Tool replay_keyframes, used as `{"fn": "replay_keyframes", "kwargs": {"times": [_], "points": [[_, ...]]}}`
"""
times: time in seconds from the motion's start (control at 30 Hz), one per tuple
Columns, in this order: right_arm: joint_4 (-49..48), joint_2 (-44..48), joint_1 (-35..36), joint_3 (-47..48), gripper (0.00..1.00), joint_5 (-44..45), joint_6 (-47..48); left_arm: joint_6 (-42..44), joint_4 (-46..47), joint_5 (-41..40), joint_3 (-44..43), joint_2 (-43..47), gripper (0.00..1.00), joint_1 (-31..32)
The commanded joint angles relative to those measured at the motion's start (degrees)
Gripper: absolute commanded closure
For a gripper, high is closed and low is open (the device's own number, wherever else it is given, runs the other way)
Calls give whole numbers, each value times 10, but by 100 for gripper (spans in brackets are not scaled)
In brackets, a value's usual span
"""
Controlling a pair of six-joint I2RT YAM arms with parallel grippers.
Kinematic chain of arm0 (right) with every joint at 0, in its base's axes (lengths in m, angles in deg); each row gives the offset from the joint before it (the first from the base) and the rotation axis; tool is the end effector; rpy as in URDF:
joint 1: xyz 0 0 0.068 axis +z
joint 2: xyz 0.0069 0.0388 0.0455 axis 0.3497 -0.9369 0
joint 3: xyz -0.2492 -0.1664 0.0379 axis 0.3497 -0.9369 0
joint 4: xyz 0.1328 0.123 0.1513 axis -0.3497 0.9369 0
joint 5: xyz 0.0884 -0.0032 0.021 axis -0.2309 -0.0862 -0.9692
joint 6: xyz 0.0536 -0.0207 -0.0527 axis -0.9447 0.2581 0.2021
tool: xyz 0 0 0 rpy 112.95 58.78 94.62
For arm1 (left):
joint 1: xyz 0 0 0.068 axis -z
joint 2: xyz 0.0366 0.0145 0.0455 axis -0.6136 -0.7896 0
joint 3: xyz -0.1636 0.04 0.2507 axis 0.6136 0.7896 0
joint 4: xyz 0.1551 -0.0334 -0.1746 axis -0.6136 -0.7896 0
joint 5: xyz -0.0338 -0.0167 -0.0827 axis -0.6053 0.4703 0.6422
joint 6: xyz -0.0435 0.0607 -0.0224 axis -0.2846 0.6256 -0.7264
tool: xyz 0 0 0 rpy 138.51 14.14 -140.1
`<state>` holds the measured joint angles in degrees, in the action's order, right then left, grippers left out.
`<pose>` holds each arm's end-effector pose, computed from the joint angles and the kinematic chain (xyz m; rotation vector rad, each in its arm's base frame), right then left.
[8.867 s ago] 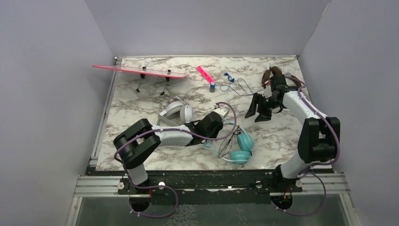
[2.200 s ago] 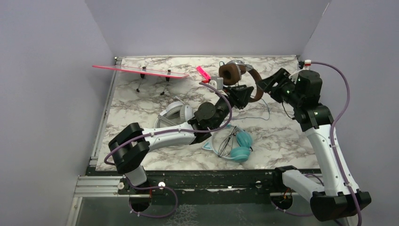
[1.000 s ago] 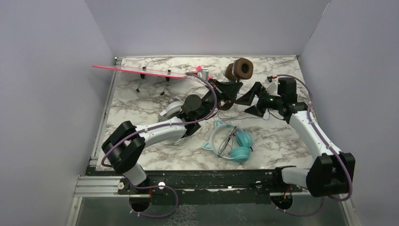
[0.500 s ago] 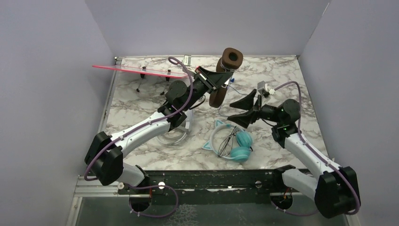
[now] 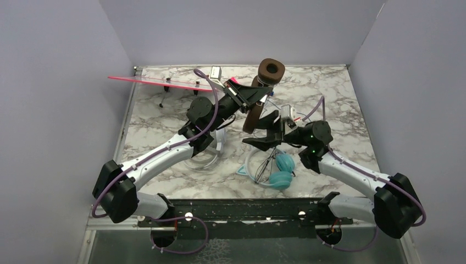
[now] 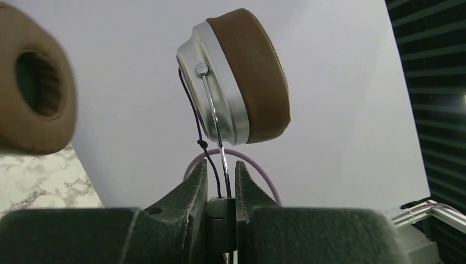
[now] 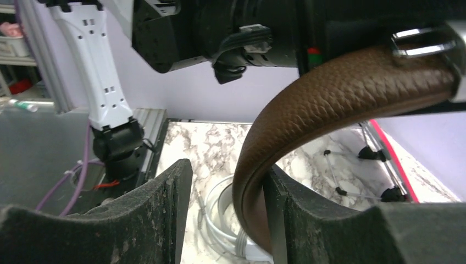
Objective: Wrap the headphones
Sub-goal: Adjust the headphones.
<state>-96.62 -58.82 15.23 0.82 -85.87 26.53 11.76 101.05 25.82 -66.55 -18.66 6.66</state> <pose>0.1518 0.1729 0.3687 -1.0601 0.9264 1.1902 0.2169 -0.2250 0.4348 -0.3073 1.4701 -1.8853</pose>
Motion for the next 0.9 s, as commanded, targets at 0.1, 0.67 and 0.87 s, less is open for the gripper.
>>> {"fn": "replay_keyframes", "kwargs": {"times": [0.1, 0.67, 0.87], "points": [[-76, -31, 15, -10, 47, 123, 18, -51, 57, 16, 5, 18, 100, 0], [541, 80, -9, 231, 99, 357, -238, 167, -198, 51, -18, 81, 15, -118], [791, -35, -42, 474, 99, 443, -358, 327, -295, 87, -70, 73, 12, -117]]}}
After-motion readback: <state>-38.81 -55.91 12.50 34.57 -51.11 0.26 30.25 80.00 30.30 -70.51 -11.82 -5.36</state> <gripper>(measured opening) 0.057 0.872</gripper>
